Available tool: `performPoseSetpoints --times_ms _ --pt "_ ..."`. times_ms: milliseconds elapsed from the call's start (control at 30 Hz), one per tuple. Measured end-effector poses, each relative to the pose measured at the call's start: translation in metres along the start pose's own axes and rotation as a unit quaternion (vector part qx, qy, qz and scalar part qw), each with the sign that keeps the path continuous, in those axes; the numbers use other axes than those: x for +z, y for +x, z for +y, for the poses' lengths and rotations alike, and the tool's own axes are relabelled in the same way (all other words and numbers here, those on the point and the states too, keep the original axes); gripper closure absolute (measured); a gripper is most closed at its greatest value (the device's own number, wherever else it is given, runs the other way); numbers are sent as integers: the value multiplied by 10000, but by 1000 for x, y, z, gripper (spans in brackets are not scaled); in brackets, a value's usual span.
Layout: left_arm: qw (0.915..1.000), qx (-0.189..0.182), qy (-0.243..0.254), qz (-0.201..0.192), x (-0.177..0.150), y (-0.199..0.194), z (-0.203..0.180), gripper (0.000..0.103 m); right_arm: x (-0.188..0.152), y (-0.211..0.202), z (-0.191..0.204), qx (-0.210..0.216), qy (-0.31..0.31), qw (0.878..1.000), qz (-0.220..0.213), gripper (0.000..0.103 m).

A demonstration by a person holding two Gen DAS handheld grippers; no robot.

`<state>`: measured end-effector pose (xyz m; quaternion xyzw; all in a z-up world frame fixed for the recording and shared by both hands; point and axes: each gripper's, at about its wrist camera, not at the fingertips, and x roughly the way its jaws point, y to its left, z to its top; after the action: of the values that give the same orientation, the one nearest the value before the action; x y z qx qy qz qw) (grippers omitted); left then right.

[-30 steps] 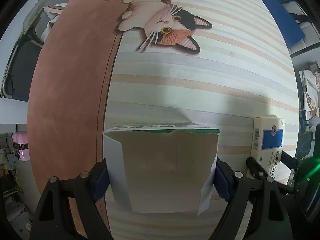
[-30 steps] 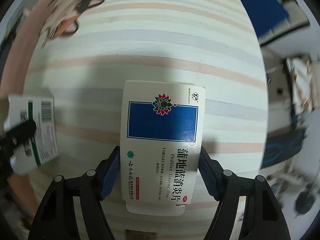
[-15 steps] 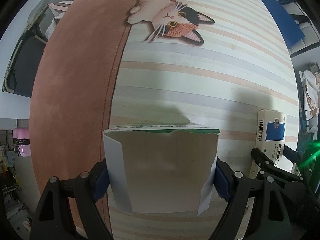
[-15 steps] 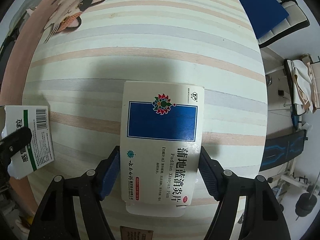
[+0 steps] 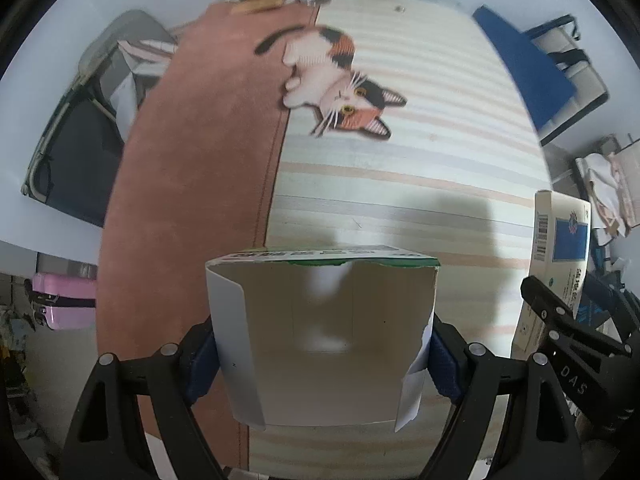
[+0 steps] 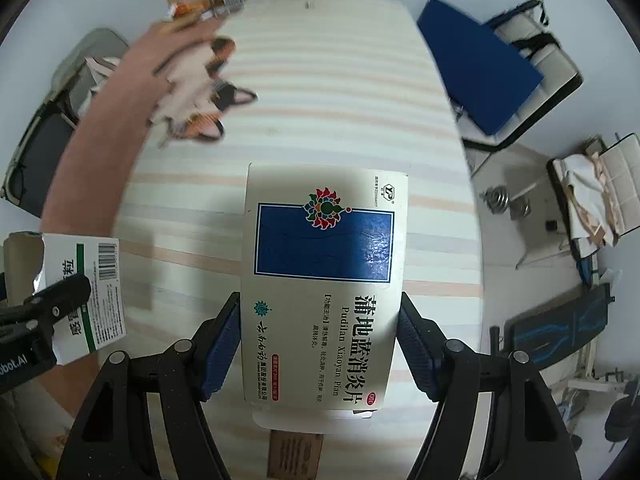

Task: Collect trash
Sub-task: 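Carry the medicine box and white-green box with both tools over the trash bin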

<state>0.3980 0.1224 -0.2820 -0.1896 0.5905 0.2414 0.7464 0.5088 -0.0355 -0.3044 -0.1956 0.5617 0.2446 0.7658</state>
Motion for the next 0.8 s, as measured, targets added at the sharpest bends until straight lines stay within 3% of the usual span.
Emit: performPoseSetpoints --times_ms 200,467,667,800 --pt "9986 -208 116 -468 -51 -56 19 19 -33 -67 20 -78 35 9987 -495 29" --pt "9939 -571 517 -784 -158 -100 66 19 -140 -143 67 -291 222 9950 -928 29" --pt "9938 -889 590 -317 -236 -88 108 19 -248 -154 96 130 851 9955 -406 29" --pt "9937 -936 570 232 -279 -45 124 19 -324 -113 105 622 1329 9884 387 29"
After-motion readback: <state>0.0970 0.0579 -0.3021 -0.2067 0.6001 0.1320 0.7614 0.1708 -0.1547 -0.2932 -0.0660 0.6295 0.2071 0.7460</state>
